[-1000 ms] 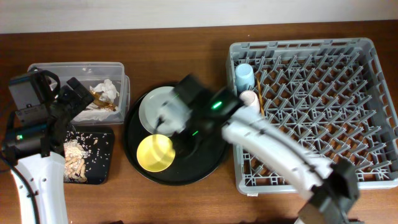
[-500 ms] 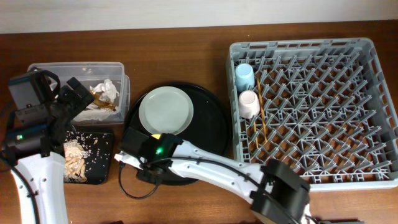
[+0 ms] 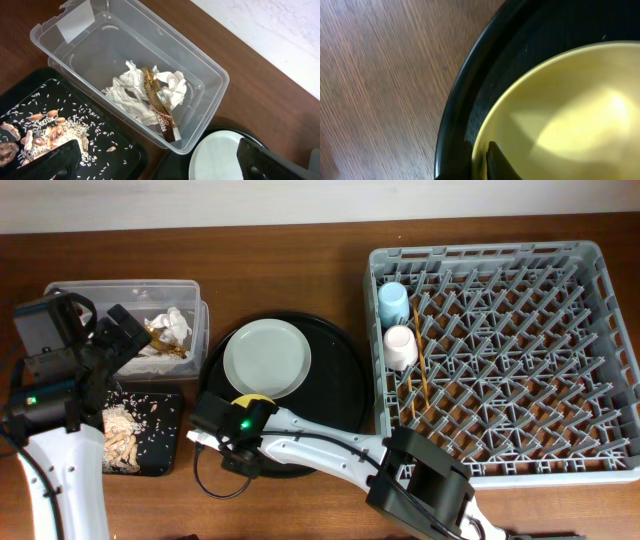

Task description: Sort waste into correct bins and load items into the dishwasher rack

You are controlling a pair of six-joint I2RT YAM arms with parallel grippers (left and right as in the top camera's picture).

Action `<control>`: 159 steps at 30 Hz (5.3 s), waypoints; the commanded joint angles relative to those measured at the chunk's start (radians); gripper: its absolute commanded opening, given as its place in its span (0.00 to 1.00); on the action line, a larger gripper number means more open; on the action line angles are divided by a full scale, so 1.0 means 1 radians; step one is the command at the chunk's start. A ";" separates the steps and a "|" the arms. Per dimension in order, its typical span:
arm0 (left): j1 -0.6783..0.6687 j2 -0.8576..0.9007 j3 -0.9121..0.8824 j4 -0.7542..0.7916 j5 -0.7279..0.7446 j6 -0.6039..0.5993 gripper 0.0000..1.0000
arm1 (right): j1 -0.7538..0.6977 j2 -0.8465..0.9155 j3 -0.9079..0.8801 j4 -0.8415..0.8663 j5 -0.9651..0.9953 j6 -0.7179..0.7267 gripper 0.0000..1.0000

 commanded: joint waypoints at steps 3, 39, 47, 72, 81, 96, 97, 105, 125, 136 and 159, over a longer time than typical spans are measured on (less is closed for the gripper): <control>0.005 -0.005 0.011 -0.001 0.007 -0.003 0.99 | -0.030 -0.093 0.117 -0.190 0.004 0.036 0.04; 0.005 -0.005 0.011 -0.001 0.007 -0.003 0.99 | -1.233 -0.516 -0.385 -0.751 -1.365 -0.675 0.04; 0.005 -0.005 0.011 -0.002 0.007 -0.003 0.99 | -1.310 -0.516 -0.570 -0.652 -1.366 -0.675 0.04; 0.005 -0.005 0.011 -0.002 0.007 -0.003 0.99 | -1.357 -0.516 -0.616 -0.605 -1.299 -0.716 0.26; 0.005 -0.005 0.011 -0.002 0.007 -0.003 0.99 | -1.374 -0.523 -0.423 -0.734 -1.189 -0.673 0.27; 0.005 -0.005 0.011 -0.001 0.007 -0.003 0.99 | -0.606 -0.514 0.010 -0.416 0.013 0.302 0.27; 0.005 -0.005 0.011 -0.001 0.007 -0.003 0.99 | -0.521 -0.506 0.005 -0.419 0.094 0.333 0.27; 0.005 -0.005 0.011 -0.001 0.007 -0.003 0.99 | -0.193 -0.397 -0.008 -0.407 0.144 0.341 0.98; 0.005 -0.005 0.011 -0.001 0.007 -0.003 0.99 | -0.143 -0.065 -0.010 -0.438 0.369 0.640 0.21; 0.005 -0.005 0.011 -0.002 0.007 -0.003 0.99 | -0.143 -0.060 -0.104 -0.430 0.363 0.655 0.23; 0.005 -0.005 0.011 -0.002 0.007 -0.003 0.99 | -0.144 -0.060 -0.148 -0.374 0.378 0.636 0.25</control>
